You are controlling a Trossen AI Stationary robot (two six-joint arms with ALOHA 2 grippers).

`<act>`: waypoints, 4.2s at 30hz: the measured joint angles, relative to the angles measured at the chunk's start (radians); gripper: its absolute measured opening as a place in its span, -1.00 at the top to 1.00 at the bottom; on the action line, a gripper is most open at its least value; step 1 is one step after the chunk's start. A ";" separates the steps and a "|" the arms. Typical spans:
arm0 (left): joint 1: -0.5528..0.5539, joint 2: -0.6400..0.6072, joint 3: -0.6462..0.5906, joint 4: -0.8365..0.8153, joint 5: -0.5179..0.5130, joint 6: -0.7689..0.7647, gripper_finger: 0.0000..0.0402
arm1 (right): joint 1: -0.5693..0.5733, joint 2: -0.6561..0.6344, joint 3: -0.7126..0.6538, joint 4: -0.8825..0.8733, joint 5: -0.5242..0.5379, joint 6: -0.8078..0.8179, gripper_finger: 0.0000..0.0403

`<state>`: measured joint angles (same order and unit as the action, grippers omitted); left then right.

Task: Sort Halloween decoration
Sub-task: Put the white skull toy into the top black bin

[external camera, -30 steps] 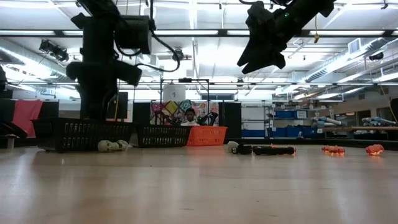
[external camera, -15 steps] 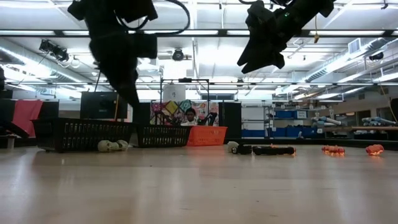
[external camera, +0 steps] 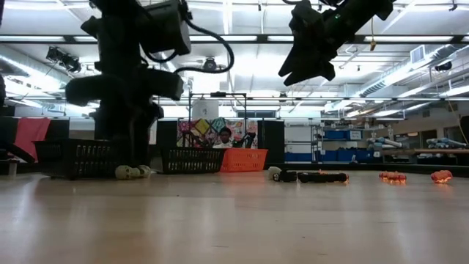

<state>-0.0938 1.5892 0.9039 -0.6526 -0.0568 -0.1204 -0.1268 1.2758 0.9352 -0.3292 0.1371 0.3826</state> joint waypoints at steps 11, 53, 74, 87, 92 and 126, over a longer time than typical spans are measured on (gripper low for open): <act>0.000 0.062 0.000 -0.015 0.000 0.091 0.18 | 0.002 0.000 0.000 -0.001 -0.005 0.019 0.14; 0.138 0.057 0.243 0.027 -0.133 -0.054 0.99 | 0.002 0.000 0.000 -0.001 -0.093 -0.027 0.14; 0.290 0.073 0.316 0.063 0.011 0.173 0.90 | -0.001 0.000 0.000 -0.001 -0.108 -0.017 0.14; 0.273 0.220 0.316 0.137 0.141 0.324 0.22 | 0.000 0.000 0.000 -0.008 -0.108 -0.011 0.14; 0.289 0.248 0.316 0.136 0.146 0.378 0.12 | 0.000 0.000 0.000 -0.008 -0.108 -0.008 0.14; 0.303 0.365 0.320 0.120 0.163 0.510 0.99 | 0.000 0.000 0.000 -0.017 -0.109 0.008 0.14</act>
<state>0.2089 1.9537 1.2240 -0.5330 0.1063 0.3896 -0.1268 1.2758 0.9348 -0.3459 0.0284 0.3904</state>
